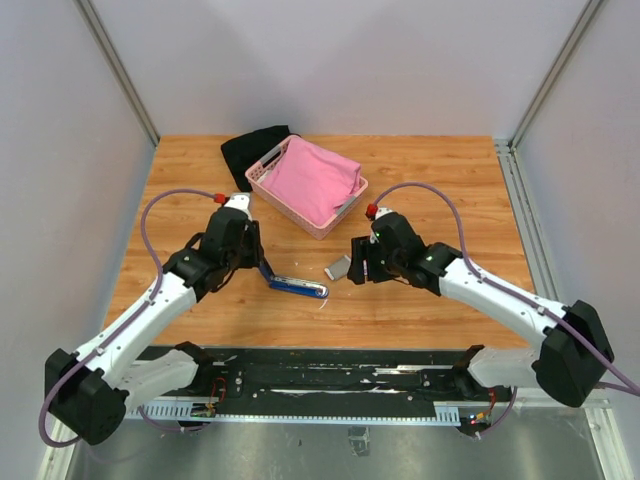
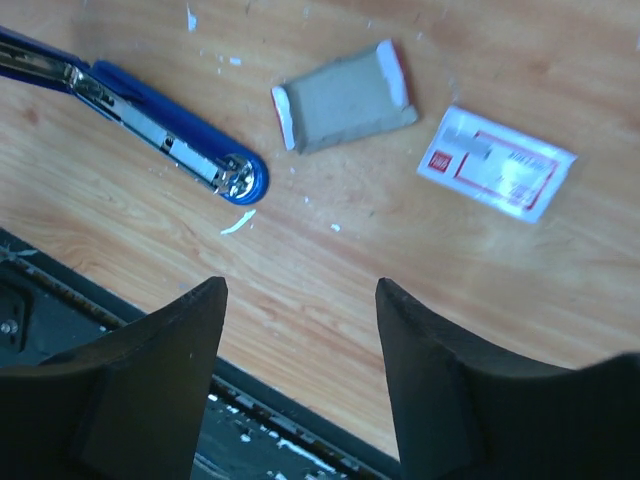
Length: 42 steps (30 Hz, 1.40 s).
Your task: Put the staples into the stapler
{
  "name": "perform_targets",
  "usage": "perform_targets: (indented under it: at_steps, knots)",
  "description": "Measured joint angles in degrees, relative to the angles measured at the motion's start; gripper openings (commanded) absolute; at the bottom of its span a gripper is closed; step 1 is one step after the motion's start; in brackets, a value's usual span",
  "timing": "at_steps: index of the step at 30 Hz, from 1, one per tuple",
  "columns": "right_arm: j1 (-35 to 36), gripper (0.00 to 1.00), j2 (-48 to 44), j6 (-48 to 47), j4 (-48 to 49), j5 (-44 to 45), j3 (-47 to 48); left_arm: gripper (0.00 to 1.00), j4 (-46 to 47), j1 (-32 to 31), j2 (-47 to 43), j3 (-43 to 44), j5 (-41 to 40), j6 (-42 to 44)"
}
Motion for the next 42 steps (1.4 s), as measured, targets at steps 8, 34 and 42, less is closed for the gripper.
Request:
perform_targets:
  at_steps: [8, 34, 42]
  knots:
    - [0.0, 0.54, 4.8, 11.1, 2.9, -4.8, -1.9, 0.03, -2.3, -5.2, 0.5, 0.5, -6.8, -3.6]
    - [0.0, 0.31, 25.6, 23.7, 19.1, -16.6, 0.8, 0.03, -3.4, -9.5, -0.6, -0.5, -13.2, -8.9]
    - [0.0, 0.18, 28.1, 23.6, 19.6, -17.8, 2.4, 0.04, -3.4, -9.9, -0.6, -0.5, -13.6, -9.0]
